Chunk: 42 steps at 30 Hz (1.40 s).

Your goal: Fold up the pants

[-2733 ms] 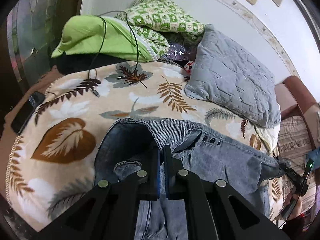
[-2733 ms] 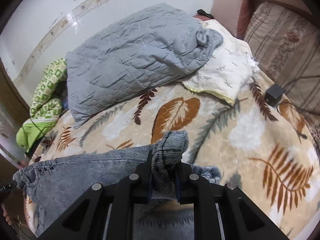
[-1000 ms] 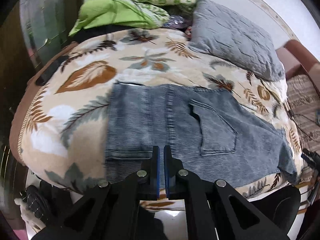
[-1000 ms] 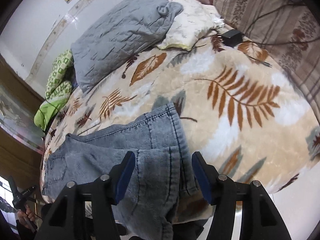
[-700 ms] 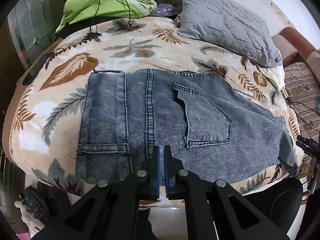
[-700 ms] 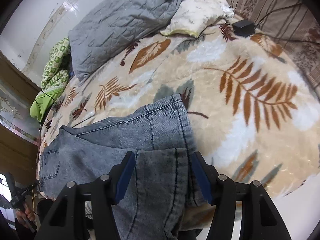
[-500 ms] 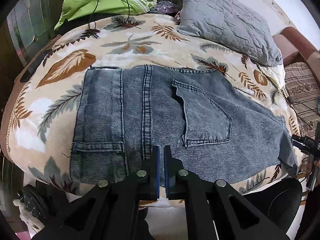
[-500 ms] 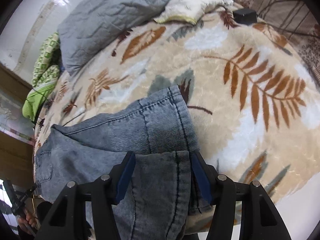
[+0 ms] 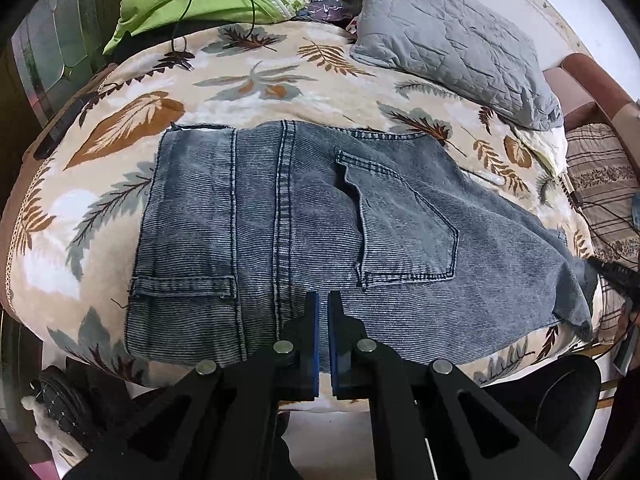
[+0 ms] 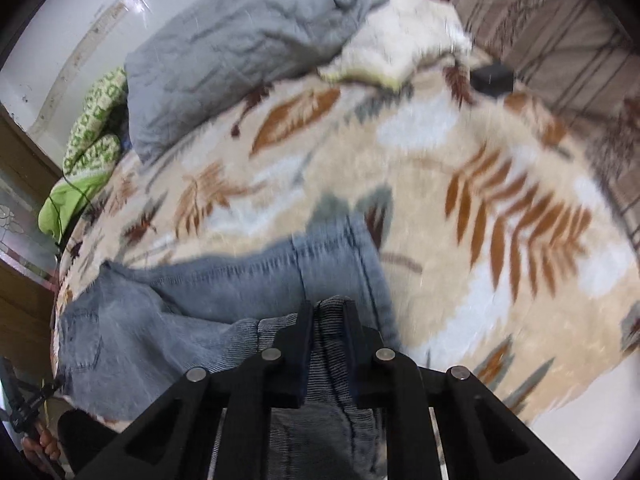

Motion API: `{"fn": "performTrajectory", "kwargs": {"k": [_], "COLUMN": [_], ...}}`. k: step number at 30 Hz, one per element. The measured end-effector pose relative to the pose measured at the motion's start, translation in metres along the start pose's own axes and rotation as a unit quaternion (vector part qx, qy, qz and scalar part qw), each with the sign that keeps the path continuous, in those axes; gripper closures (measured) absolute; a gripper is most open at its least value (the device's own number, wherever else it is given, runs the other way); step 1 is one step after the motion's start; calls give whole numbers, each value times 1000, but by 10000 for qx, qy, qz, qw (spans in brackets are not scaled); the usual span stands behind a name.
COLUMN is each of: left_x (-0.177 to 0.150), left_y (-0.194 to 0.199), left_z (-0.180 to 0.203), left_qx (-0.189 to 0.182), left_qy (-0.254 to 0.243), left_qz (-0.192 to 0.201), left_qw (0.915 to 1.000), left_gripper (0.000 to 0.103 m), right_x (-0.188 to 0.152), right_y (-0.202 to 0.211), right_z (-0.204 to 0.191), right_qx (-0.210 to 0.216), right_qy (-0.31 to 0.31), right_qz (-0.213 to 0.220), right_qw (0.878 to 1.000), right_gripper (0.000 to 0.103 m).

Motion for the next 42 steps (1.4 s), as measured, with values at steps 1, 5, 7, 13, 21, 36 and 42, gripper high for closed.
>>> {"fn": "performTrajectory", "kwargs": {"k": [1,5,7,13,21,36,42], "left_x": [0,2,1,-1,-2,-6,-9], "left_y": [0,-2,-4,-8,-14,-21,-18], "left_z": [0,2,4,15,26,16,21], "left_qx": [8,23,30,9,-25,450,614], "left_qy": [2,30,28,-35,-73,153,-75], "left_qz": [-1,-22,-46,-80,-85,118,223], "left_qw": [10000,10000,10000,10000,9999,9988,9978], "left_gripper": [100,100,100,100,100,59,54], "right_x": [7,39,51,77,56,-5,-55], "right_y": [3,10,11,-15,-72,-20,-50], "right_z": [-1,-4,-4,-3,25,-68,-130], "right_qx": [-19,-125,-143,-354,-488,-70,226], "right_qy": [1,-17,-58,-163,-648,402,793], "right_qz": [93,426,508,638,23,303,-314], "right_qw": [10000,9990,9986,9972,9967,9987,9961], "right_gripper": [88,88,88,88,85,84,84]}}
Point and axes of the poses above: each gripper's, at about its wrist camera, not at the fingertips, and y roughly against the way its jaws point, z to its right, x to its top, the point moved 6 cm from there along -y, roughly the way its jaws point
